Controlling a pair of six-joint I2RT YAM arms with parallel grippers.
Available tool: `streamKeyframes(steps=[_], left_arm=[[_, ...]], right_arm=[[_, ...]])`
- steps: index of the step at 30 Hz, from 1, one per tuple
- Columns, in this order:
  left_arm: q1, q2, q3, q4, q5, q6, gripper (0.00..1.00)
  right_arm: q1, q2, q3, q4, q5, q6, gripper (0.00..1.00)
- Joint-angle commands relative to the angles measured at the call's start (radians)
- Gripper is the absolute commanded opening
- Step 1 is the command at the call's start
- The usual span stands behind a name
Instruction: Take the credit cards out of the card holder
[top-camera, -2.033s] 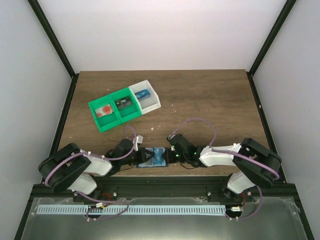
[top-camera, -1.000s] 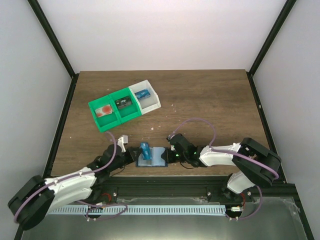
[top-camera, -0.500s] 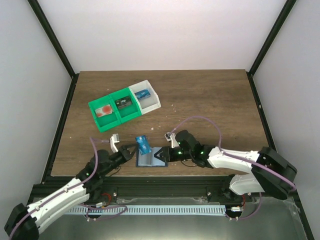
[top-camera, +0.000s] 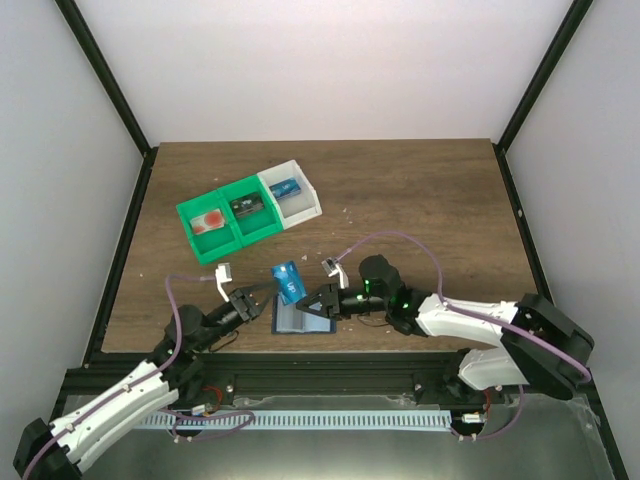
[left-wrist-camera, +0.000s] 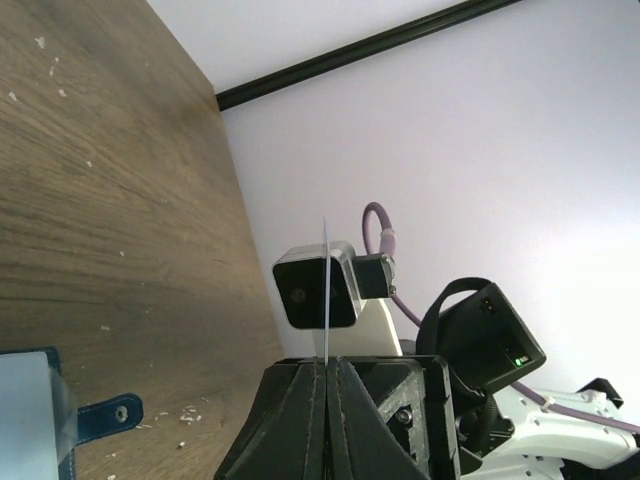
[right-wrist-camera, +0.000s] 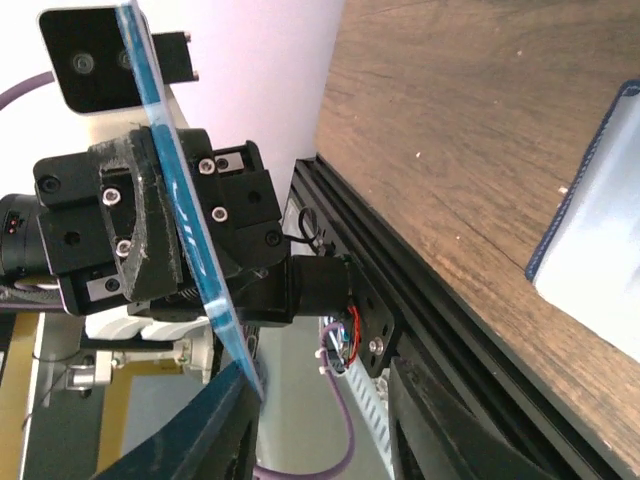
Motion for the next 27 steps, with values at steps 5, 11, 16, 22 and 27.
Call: streamKeyframes(steps=[5, 11, 16, 22, 27], left_arm=[[0.003, 0.035, -0.076, 0.095, 0.057, -0.016, 0.00], [0.002, 0.059, -0.082, 0.119, 0.066, -0.020, 0.00], [0.002, 0.062, -0.082, 0.117, 0.070, -0.019, 0.00], [0.002, 0.069, -0.086, 0.114, 0.081, -0.010, 0.00], [0.002, 0.071, -0.087, 0.112, 0.080, -0.009, 0.00]], right_arm=[[-0.006, 0.005, -0.009, 0.128, -0.046, 0.023, 0.21], [-0.009, -0.026, -0.014, 0.147, -0.035, 0.022, 0.27], [-0.011, -0.034, -0.021, 0.175, -0.033, 0.033, 0.27], [-0.026, -0.043, -0.065, 0.272, -0.051, 0.075, 0.25], [-0.029, -0.058, -0.064, 0.269, -0.051, 0.084, 0.35]])
